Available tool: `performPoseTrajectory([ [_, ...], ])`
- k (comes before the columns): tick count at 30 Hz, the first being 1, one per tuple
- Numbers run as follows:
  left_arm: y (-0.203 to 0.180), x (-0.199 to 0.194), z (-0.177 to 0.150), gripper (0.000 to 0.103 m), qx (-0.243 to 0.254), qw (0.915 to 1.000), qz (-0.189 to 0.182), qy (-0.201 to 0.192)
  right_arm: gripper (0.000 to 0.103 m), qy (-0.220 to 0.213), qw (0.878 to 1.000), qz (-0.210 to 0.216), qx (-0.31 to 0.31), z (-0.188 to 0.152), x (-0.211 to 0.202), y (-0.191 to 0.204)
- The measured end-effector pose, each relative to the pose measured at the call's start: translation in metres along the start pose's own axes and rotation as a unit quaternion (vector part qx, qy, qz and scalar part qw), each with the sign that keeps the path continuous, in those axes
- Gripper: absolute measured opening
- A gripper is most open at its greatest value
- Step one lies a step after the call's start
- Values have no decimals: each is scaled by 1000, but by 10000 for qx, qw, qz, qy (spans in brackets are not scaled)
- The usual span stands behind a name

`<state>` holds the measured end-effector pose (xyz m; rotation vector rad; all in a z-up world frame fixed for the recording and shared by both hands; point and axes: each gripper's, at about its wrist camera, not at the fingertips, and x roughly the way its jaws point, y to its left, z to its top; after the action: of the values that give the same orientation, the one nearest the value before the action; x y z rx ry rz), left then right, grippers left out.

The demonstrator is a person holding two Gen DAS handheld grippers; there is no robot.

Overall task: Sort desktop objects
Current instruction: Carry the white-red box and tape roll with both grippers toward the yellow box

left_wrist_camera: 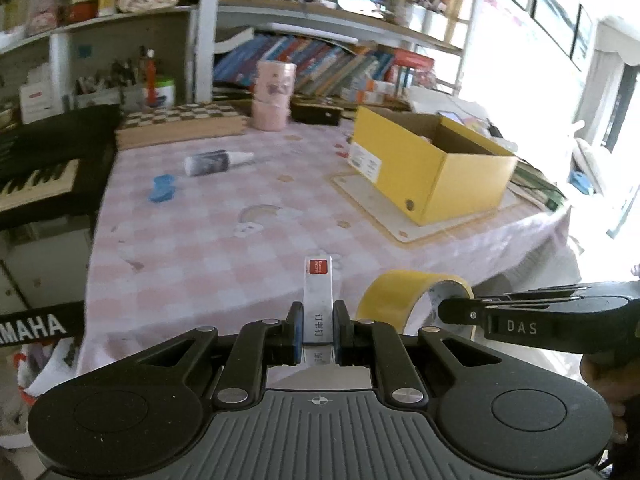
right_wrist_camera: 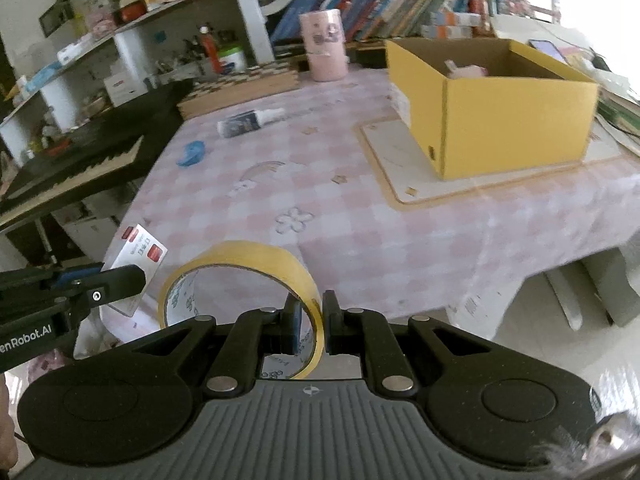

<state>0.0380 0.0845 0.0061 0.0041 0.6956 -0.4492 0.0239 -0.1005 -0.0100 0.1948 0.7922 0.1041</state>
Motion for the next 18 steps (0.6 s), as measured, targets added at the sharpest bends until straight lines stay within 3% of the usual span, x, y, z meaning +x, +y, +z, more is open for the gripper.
performPoseTrajectory([
  [9,-29,15,2,13,445,9975,-539,134,10,-19,9980,-433,467,-19,-21,-27],
  [18,-53,27,7,13,800,9932,-823,214,10,-123,9936,-686,887,-29,-35,-51],
])
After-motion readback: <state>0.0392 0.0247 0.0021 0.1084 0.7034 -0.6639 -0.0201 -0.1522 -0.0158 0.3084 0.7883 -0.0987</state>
